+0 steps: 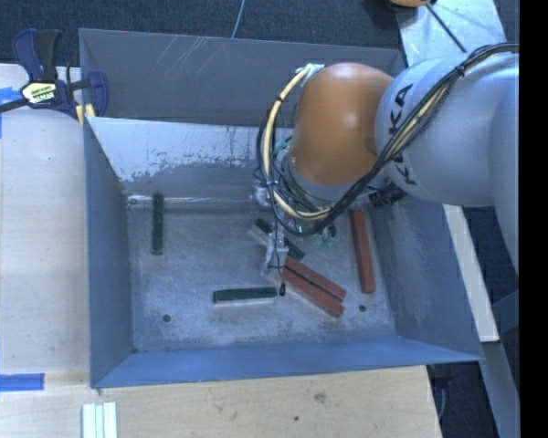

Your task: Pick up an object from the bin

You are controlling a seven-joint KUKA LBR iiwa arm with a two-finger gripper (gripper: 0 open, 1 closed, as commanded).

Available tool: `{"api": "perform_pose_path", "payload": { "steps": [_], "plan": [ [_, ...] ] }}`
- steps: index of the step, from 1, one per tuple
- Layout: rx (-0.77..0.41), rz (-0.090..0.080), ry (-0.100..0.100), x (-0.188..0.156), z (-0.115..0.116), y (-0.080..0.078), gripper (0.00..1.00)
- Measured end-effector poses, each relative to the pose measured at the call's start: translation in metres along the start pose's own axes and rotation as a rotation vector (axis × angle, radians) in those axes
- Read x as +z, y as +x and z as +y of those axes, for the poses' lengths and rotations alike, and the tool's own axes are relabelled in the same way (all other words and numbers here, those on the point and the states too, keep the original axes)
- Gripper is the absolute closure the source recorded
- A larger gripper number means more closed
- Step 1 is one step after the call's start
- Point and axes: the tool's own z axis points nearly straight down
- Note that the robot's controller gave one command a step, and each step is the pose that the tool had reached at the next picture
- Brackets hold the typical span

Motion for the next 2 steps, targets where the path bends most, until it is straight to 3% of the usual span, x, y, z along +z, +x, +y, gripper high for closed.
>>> {"api": "perform_pose_path", "payload": {
  "steps": [1,2],
  "plan": [
    [0.002,-0.008,-0.001,-0.004,0.0,-0.002,0.0],
    [0.072,-0.001,0.001,0.072,-0.023,0.034,0.0]
  ]
}}
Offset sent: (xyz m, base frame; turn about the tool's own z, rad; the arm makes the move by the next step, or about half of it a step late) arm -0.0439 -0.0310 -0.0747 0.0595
